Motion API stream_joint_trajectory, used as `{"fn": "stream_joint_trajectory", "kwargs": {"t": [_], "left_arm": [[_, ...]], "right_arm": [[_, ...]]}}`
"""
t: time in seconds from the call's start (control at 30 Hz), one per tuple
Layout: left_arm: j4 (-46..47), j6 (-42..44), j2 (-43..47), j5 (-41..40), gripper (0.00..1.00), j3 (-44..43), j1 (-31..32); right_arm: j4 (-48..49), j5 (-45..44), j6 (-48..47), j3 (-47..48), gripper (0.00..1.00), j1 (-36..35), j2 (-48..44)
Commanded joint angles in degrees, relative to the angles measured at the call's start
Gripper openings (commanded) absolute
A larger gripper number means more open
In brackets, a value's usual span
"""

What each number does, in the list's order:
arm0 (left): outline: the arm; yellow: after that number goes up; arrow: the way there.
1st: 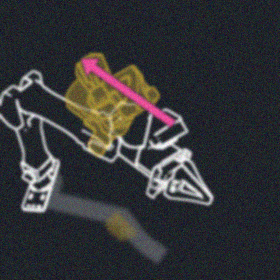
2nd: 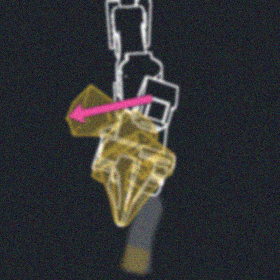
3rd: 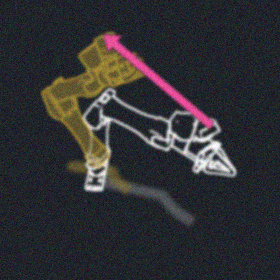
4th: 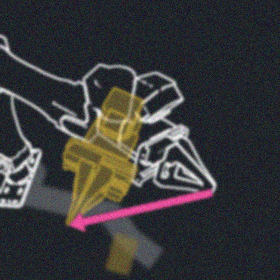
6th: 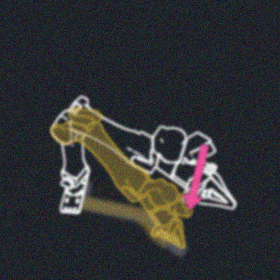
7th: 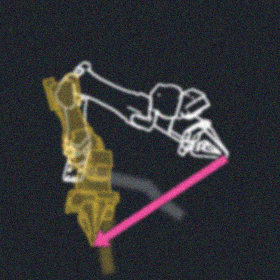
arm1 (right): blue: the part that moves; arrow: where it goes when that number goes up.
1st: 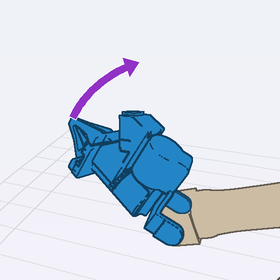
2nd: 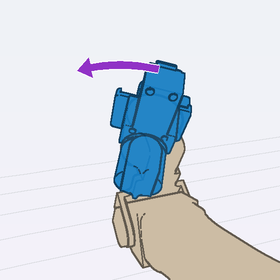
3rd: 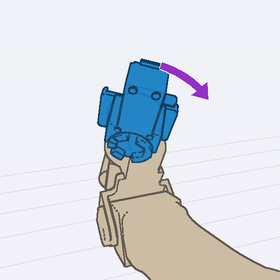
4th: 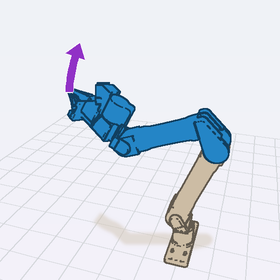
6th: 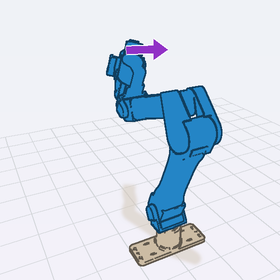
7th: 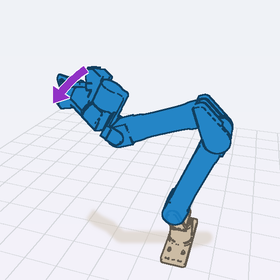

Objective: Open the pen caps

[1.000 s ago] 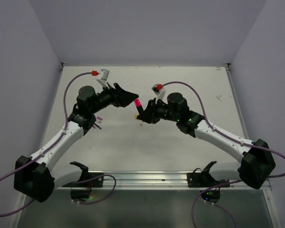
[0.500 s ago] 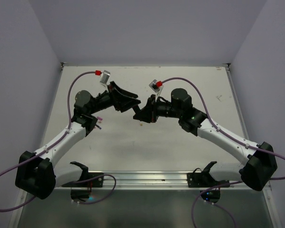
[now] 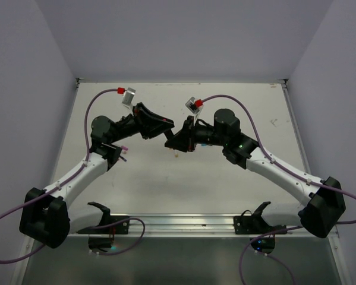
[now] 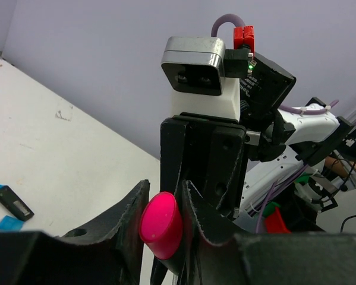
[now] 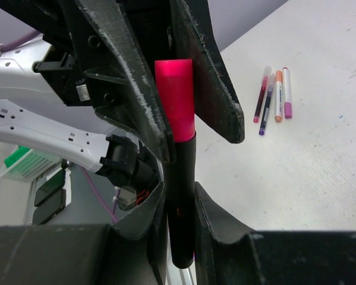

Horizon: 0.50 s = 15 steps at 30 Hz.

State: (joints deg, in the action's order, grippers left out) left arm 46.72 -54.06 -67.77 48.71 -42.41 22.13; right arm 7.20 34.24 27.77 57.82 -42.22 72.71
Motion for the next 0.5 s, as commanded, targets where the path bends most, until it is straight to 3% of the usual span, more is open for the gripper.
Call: {"fn": "stream_joint_trajectory", "kwargs": {"t": [0.0,0.27,0.47], "left_arm": [[4.4,-1.1,-0.3,1.7,0.31,0.1,-0.4],[6.4,-2.3,-0.2,1.6,0.05,0.5,-0.4],[9.3,-2.2,1.0,-0.4,0.0,0.7,-0.4]], "right_arm": [[2.9,0.7,-0.9,2.0,0.0,0.2,0.2],[4.1,2.1,-0.3,0.6,0.0,0.1,0.7],[4.8,5.0,0.4,-3.5,0.0,0.2,0.0]]}}
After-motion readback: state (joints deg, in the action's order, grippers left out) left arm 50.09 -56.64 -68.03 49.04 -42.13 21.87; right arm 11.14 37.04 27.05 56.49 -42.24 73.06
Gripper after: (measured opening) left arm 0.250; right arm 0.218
